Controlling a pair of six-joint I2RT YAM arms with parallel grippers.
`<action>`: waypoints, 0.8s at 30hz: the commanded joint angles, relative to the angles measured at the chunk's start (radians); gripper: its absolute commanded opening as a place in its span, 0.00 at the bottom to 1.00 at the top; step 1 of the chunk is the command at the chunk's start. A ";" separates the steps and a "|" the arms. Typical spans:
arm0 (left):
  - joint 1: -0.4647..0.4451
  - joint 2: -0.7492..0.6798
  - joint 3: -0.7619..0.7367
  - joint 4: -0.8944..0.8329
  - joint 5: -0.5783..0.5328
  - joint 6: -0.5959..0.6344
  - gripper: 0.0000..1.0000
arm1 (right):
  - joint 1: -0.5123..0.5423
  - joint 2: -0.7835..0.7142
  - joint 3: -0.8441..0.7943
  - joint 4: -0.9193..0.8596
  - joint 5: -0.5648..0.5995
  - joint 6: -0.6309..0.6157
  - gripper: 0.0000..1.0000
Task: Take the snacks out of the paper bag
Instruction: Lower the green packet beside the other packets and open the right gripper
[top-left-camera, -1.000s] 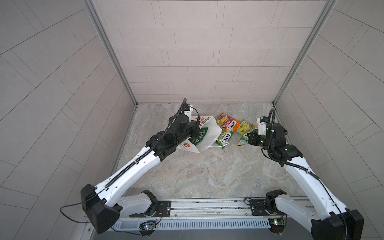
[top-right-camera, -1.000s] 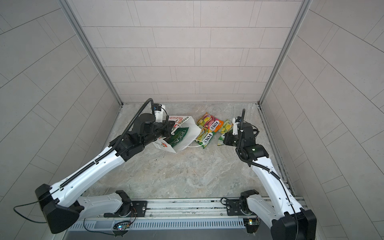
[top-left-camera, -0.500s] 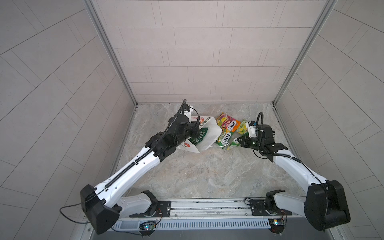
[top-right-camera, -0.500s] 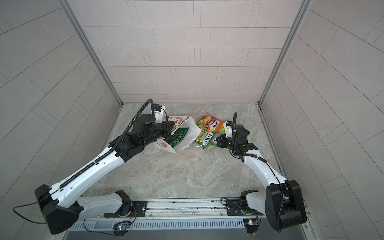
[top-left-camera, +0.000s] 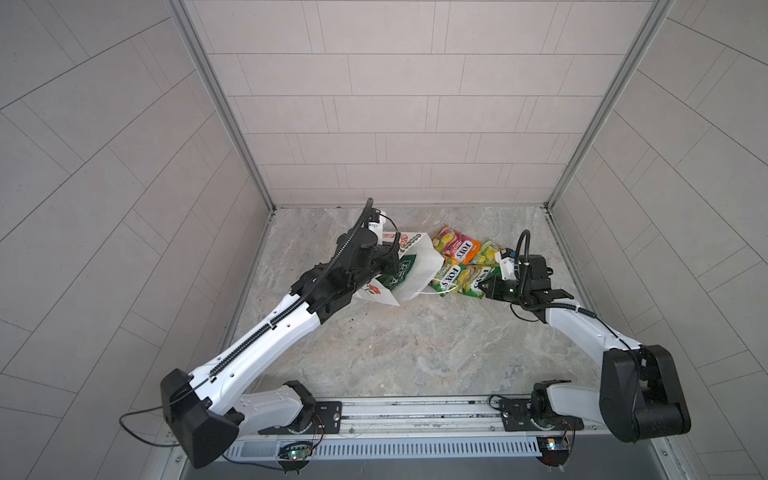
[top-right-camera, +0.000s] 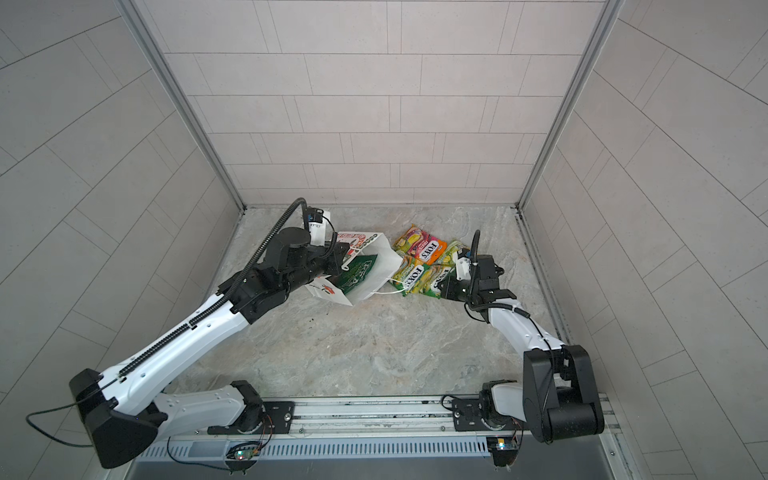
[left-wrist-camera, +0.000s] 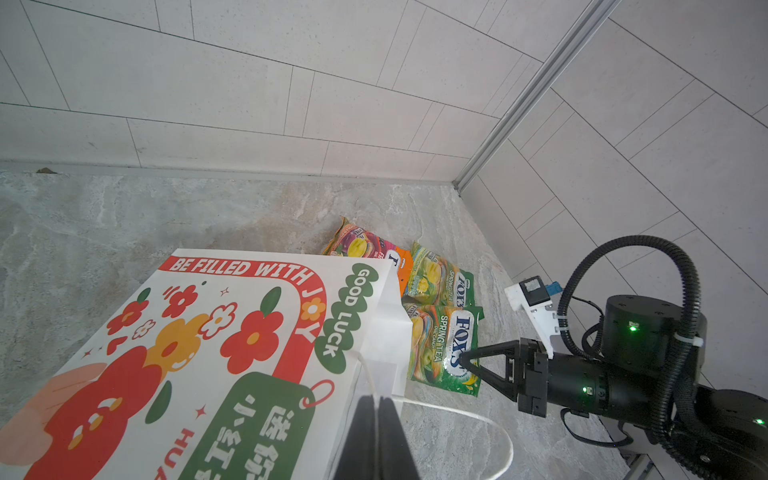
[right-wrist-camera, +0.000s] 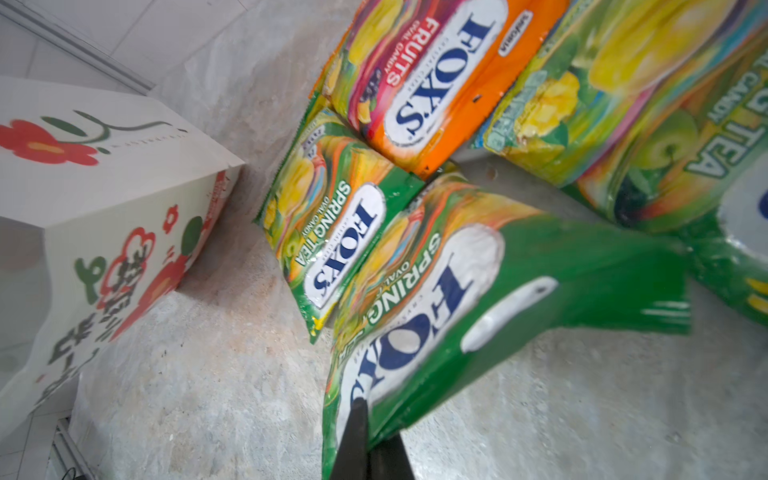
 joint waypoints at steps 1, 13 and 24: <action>-0.005 -0.012 0.007 0.010 0.000 0.012 0.00 | 0.000 -0.030 -0.003 -0.087 0.098 -0.054 0.00; -0.005 -0.006 0.008 0.011 0.010 0.006 0.00 | 0.000 -0.042 0.000 -0.144 0.234 -0.066 0.31; -0.004 -0.006 0.007 0.012 0.012 0.005 0.00 | 0.000 -0.064 0.003 -0.177 0.322 -0.050 0.50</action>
